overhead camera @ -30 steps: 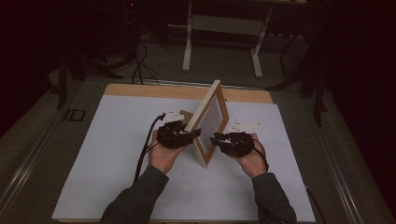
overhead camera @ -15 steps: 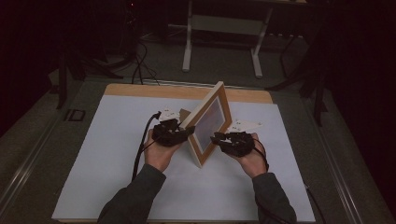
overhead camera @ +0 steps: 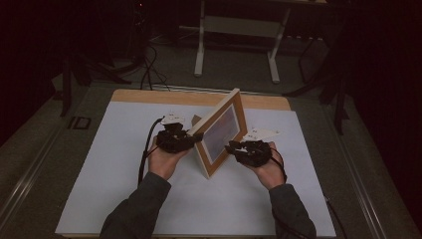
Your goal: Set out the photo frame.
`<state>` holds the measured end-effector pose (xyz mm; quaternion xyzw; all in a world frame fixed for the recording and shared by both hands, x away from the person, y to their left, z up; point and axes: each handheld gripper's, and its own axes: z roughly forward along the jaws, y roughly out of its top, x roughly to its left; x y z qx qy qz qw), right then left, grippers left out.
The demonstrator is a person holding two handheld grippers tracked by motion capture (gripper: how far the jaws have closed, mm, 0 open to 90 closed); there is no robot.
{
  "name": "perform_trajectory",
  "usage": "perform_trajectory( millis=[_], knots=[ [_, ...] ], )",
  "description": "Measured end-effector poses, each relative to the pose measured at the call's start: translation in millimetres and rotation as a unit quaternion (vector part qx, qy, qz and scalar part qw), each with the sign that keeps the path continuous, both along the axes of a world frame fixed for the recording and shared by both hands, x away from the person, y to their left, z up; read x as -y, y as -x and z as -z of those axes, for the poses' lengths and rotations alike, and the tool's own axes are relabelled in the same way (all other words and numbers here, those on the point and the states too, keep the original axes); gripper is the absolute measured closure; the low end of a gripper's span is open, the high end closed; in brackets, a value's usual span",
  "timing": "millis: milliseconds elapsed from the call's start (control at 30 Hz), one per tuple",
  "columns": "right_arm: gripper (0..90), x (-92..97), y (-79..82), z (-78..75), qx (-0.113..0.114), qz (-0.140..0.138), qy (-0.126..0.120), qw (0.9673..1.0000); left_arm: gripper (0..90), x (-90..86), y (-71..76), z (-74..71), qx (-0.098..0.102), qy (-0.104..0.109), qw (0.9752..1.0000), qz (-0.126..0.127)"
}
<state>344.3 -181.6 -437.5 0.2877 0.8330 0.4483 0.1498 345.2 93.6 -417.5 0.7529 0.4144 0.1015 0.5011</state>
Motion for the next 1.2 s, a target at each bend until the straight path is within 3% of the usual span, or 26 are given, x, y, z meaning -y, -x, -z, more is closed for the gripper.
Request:
perform_trajectory(
  millis=[733, 867, 1200],
  knots=[
    [72.0, 4.3, -3.0, -0.2, 0.0, 0.007, 0.005, 1.0, 71.2, -24.0, -14.7, 1.8, -0.018, 0.024, 0.9973, 0.067],
    [71.6, 4.9, -4.6, 0.2, 0.001, 0.013, 0.016, 0.9998, 71.3, -26.4, -17.2, 1.4, -0.02, 0.022, 0.9966, 0.077],
    [72.0, 11.4, -9.3, 1.6, 0.004, 0.039, 0.02, 0.999, 71.7, -32.2, -22.8, 0.6, -0.032, 0.023, 0.9943, 0.099]
  ],
)
